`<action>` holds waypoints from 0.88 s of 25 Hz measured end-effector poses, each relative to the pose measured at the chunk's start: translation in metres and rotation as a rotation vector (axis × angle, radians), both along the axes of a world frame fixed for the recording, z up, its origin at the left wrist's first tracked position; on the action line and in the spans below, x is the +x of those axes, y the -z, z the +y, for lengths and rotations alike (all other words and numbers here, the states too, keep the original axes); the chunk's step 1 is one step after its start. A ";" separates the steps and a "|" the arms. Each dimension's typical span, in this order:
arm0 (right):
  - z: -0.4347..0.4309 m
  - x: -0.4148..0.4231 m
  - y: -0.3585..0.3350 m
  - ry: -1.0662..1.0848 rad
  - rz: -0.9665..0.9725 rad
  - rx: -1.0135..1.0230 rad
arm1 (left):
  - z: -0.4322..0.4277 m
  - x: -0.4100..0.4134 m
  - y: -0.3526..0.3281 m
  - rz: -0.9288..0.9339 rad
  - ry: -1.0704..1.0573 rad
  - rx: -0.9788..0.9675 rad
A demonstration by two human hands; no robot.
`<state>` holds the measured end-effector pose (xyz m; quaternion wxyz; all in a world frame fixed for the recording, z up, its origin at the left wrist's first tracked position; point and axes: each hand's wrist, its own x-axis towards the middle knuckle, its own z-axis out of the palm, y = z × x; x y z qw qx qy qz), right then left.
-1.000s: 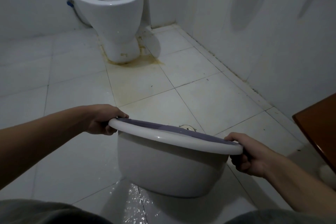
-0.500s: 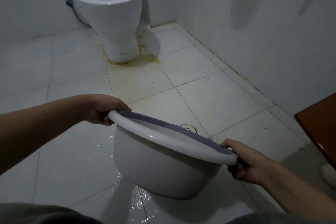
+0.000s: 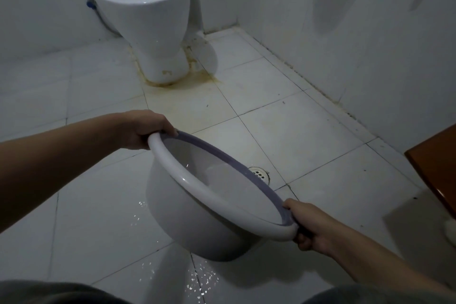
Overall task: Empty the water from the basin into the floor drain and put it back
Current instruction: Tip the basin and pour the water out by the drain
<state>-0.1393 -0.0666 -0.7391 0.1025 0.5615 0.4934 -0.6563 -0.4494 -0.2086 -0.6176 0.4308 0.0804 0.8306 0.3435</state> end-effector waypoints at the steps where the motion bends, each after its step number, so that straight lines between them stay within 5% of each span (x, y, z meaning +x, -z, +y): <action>1: -0.001 -0.002 0.003 -0.009 -0.007 0.012 | 0.002 0.001 -0.001 0.014 -0.015 0.013; 22: -0.021 -0.025 0.031 -0.153 -0.022 0.042 | 0.012 0.013 -0.015 0.153 -0.058 0.117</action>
